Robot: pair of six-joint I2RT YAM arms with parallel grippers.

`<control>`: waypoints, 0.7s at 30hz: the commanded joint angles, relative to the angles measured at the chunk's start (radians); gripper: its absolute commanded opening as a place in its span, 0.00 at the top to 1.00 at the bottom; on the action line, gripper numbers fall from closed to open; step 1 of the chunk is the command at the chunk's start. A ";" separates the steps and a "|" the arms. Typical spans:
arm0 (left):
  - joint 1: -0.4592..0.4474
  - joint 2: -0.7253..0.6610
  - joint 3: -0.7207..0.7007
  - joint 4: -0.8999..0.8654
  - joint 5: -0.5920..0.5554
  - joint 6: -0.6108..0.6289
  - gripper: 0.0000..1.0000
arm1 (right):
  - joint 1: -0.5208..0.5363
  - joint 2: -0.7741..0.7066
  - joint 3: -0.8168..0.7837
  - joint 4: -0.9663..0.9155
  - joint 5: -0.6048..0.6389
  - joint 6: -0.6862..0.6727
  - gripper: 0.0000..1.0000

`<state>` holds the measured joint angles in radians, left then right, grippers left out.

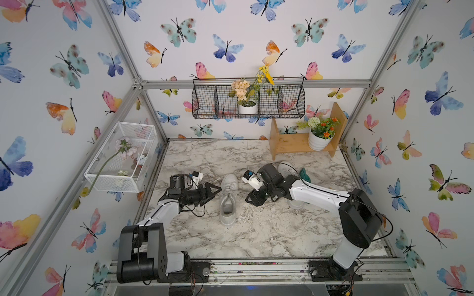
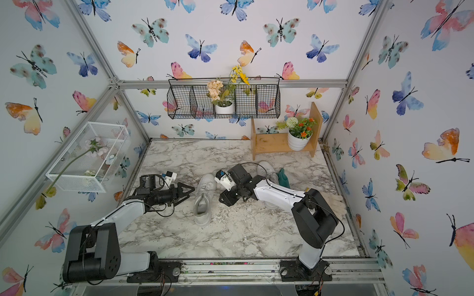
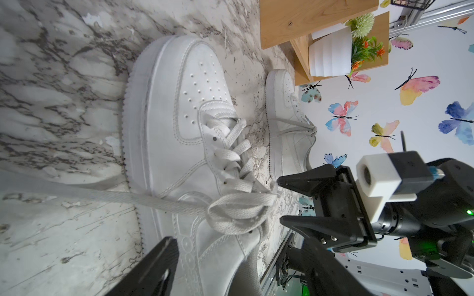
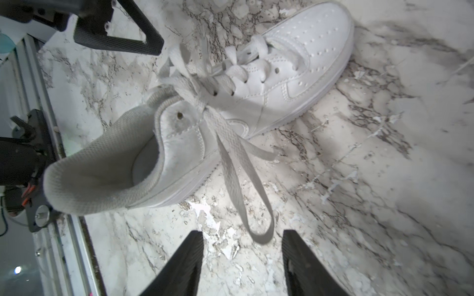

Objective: Tie the shoes
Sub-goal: Tie the shoelace on the shoe.

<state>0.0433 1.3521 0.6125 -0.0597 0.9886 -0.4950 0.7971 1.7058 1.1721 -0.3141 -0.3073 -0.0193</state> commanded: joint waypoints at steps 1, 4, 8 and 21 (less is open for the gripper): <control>-0.014 0.019 -0.012 0.072 0.067 -0.043 0.19 | -0.007 -0.053 -0.027 0.022 0.098 -0.087 0.41; -0.031 0.028 -0.018 0.105 0.087 -0.066 0.19 | -0.007 -0.070 -0.047 0.062 0.129 -0.138 0.38; -0.055 0.036 -0.014 0.124 0.102 -0.080 0.24 | -0.007 -0.053 -0.045 0.098 0.096 -0.195 0.37; -0.056 -0.006 0.013 0.113 0.095 -0.087 0.46 | -0.007 0.035 -0.064 0.207 -0.062 -0.194 0.41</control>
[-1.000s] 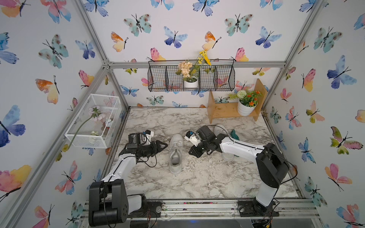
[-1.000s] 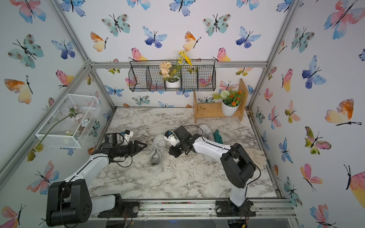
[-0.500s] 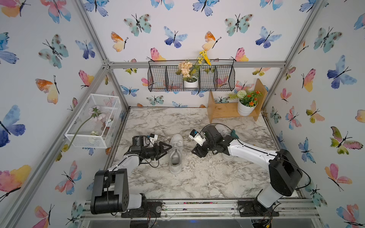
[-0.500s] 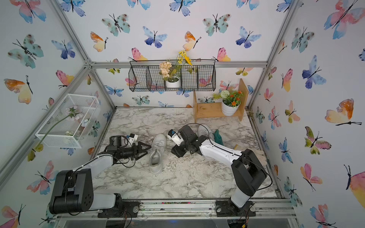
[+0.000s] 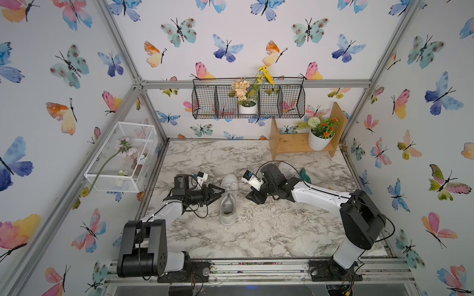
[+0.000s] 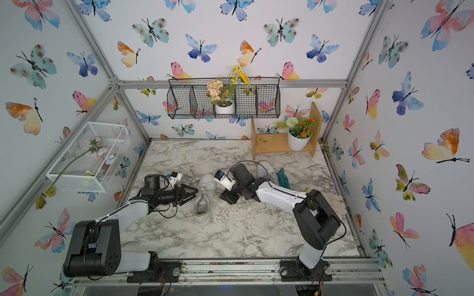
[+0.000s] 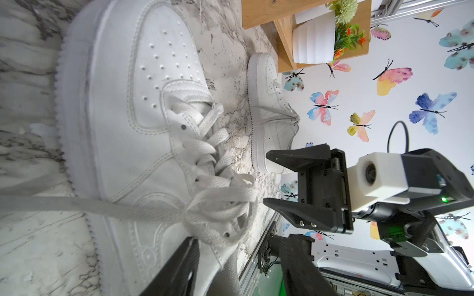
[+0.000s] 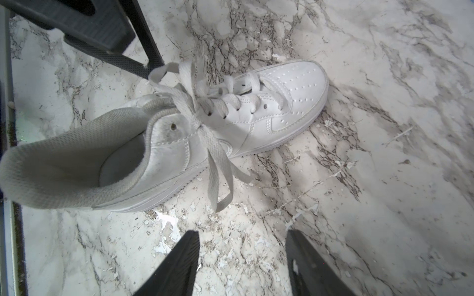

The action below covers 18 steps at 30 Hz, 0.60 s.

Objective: Tie the shoes
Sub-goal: Tie the shoelace on the shoe.

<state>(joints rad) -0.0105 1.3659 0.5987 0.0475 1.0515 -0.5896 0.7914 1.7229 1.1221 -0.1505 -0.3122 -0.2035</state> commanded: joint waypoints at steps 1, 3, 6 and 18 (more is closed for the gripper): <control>-0.002 -0.016 0.030 0.009 0.029 0.007 0.46 | -0.001 0.021 -0.018 0.054 -0.072 -0.011 0.42; -0.005 -0.008 0.033 0.014 0.023 0.003 0.46 | -0.001 0.030 -0.027 0.077 -0.086 -0.011 0.43; -0.004 0.012 0.040 0.011 -0.007 0.002 0.38 | -0.001 0.050 -0.025 0.086 -0.090 -0.013 0.46; -0.028 0.109 0.042 0.048 -0.022 -0.013 0.30 | 0.000 0.080 -0.027 0.095 -0.108 -0.010 0.48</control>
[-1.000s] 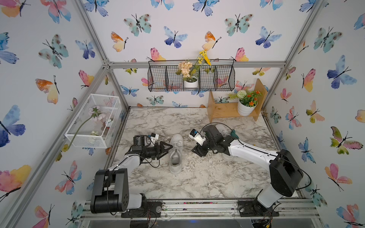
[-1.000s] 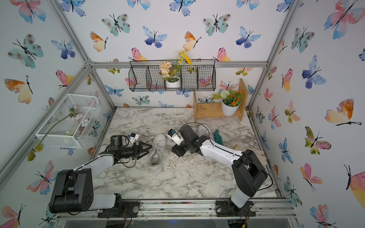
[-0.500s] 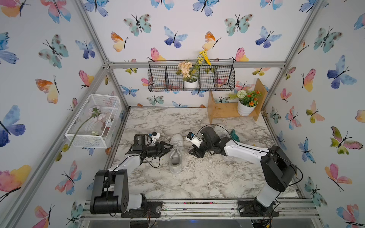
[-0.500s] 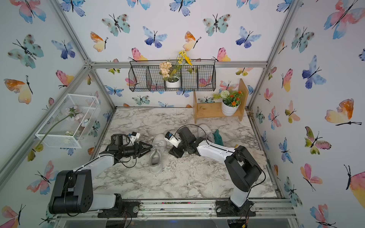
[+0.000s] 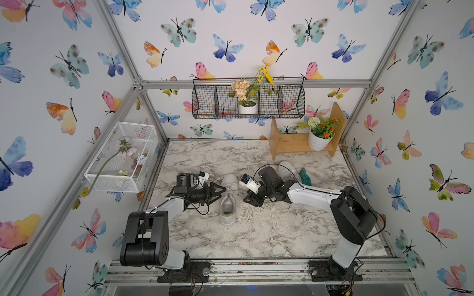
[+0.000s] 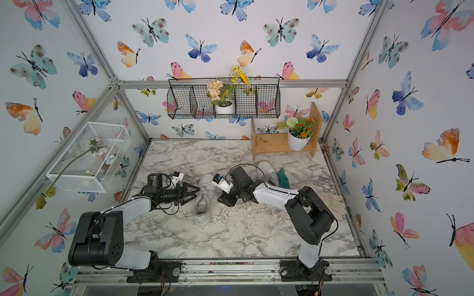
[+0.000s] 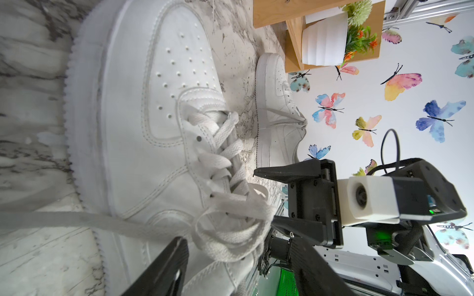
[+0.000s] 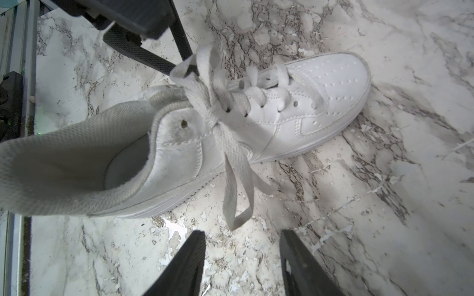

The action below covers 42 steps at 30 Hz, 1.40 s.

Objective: Tie the shoes
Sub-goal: Tie the shoelace on the shoe.

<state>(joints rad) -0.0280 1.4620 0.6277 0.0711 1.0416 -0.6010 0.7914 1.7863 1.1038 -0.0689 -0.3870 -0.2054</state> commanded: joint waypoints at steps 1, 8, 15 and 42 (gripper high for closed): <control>-0.013 0.019 0.016 0.031 -0.009 -0.005 0.30 | 0.000 0.018 -0.010 0.014 -0.035 -0.009 0.48; -0.016 0.000 0.018 0.079 -0.003 -0.029 0.43 | 0.000 0.030 -0.016 0.019 -0.039 -0.018 0.50; -0.016 -0.023 0.036 0.064 -0.008 -0.023 0.69 | 0.012 0.067 0.002 0.040 -0.047 -0.011 0.52; -0.015 -0.018 0.086 -0.043 -0.078 0.060 0.55 | 0.031 0.095 0.037 0.065 0.016 0.030 0.61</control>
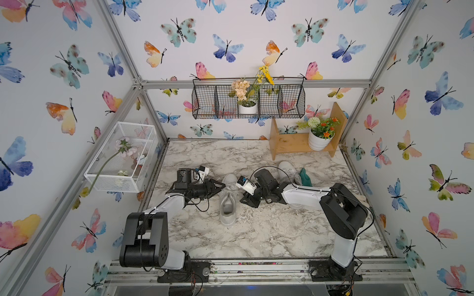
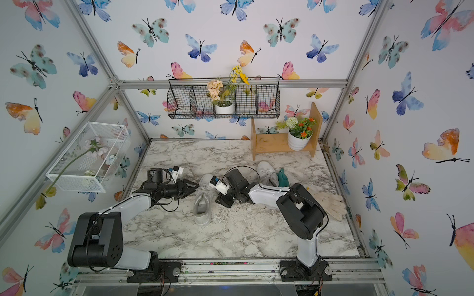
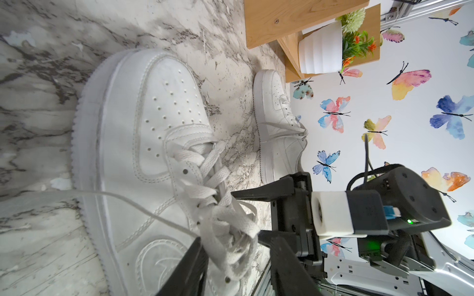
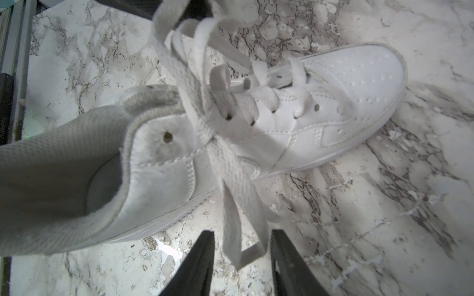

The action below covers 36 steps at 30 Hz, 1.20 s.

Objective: Tie the shoes
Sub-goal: Tie the shoelace on the shoe.

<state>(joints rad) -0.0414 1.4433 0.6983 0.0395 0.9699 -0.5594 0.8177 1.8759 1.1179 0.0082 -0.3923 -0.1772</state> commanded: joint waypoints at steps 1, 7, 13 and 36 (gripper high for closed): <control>-0.002 0.000 0.018 -0.012 -0.009 0.020 0.55 | 0.005 0.006 0.025 -0.013 0.021 0.002 0.62; -0.003 0.015 0.039 -0.030 -0.021 0.042 0.53 | 0.005 0.006 0.032 -0.018 0.041 0.005 0.71; -0.003 0.031 0.044 -0.018 -0.017 0.042 0.70 | 0.005 -0.011 0.030 -0.035 0.068 0.007 0.86; 0.062 -0.078 0.025 -0.148 -0.163 0.121 1.00 | -0.001 -0.139 -0.058 -0.085 0.084 0.018 0.97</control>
<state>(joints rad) 0.0010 1.3922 0.7307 -0.0803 0.8448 -0.4683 0.8192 1.7645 1.0832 -0.0475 -0.2932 -0.1722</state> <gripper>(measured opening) 0.054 0.042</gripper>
